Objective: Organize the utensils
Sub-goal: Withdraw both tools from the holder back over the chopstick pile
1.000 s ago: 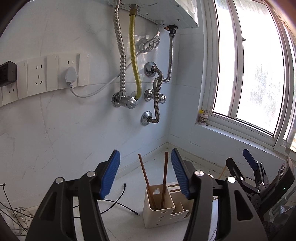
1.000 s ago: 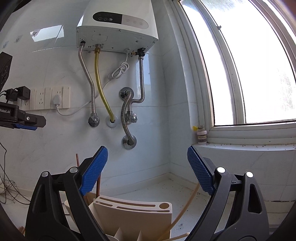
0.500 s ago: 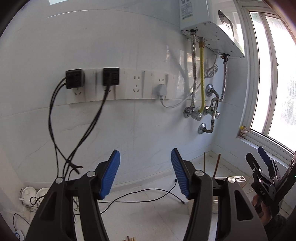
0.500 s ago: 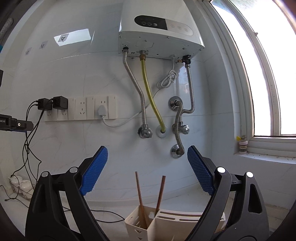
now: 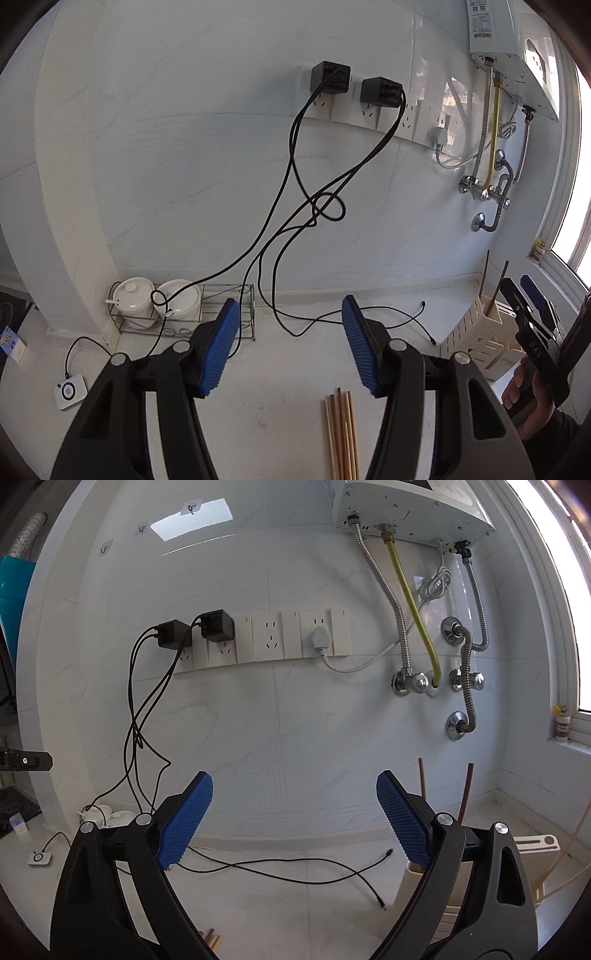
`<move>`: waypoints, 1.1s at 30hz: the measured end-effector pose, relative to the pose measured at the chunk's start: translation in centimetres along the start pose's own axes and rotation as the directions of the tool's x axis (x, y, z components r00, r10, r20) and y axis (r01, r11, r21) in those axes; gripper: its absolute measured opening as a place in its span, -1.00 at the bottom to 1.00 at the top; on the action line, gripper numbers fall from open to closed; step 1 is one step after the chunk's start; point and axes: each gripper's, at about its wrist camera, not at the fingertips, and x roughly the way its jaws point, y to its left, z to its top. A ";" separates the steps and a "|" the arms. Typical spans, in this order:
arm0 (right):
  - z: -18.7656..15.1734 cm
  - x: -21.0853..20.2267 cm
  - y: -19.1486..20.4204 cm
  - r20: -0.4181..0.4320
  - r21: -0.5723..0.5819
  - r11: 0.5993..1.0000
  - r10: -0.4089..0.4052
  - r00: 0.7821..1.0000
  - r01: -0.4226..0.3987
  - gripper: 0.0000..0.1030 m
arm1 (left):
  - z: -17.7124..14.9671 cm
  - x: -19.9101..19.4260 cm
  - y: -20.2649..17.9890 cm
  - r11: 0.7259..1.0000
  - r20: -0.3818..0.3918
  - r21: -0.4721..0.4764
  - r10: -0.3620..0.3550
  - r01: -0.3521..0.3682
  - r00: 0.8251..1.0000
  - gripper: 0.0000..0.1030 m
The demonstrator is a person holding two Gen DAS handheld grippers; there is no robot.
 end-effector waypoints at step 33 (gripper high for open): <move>-14.7 9.0 2.5 -0.792 0.160 0.986 0.150 0.592 -0.037 0.78 | -19.6 12.2 -2.0 0.993 -0.653 0.010 -0.081 0.116 0.753 0.56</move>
